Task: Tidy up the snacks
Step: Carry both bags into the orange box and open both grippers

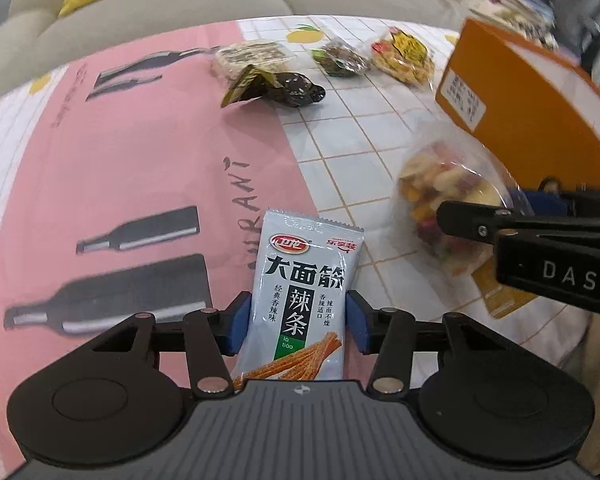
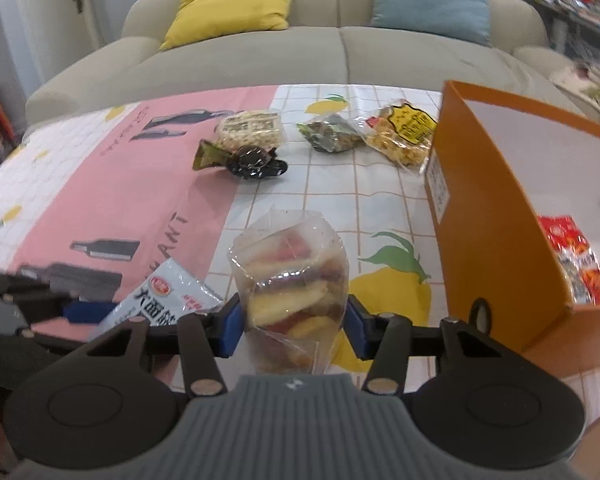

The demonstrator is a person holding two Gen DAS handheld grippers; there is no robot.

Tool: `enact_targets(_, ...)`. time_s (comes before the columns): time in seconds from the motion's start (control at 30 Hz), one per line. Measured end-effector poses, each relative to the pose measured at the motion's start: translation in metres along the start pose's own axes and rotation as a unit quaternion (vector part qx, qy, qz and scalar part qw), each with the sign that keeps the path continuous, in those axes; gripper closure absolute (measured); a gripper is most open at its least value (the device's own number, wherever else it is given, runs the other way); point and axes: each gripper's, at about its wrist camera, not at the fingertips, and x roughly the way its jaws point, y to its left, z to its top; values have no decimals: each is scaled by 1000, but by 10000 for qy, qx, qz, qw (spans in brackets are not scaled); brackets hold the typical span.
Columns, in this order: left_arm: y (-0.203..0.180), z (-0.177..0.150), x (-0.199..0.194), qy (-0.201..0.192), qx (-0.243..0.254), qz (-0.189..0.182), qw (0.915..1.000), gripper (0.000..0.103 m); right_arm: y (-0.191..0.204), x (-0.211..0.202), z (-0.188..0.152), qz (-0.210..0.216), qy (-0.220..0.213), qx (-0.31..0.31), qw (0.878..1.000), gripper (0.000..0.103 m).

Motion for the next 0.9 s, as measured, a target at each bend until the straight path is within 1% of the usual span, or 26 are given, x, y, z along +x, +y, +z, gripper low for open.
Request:
enact_targets(0.1,2,2,-12,-68,-164,-53,9998,47,-4,-8,2,9,-75,144,9999,53)
enact_targets(0.23,3,8,-33,-243,-396,-160,9988,47,-5,-26,5,39,-257,119,9996,53)
enact_targets(0.33,1,15,-52,-375,-563,-303,9973,47,-5,-42,10,130,-415,160,9989,53)
enact_targets(0.47,-6,27,-76,-550,-734,-467,9947,47,-14,-66,19,331,-570,409,9970,53)
enact_targets(0.67,-31,52,-105,-770,-792,-700,9914,47,-42,-102,32,494,-747,741,9932,53)
enact_targets(0.9,-65,87,-115,-698,-794,-1173,9875,47,-87,-137,51,445,-911,803,9916,53)
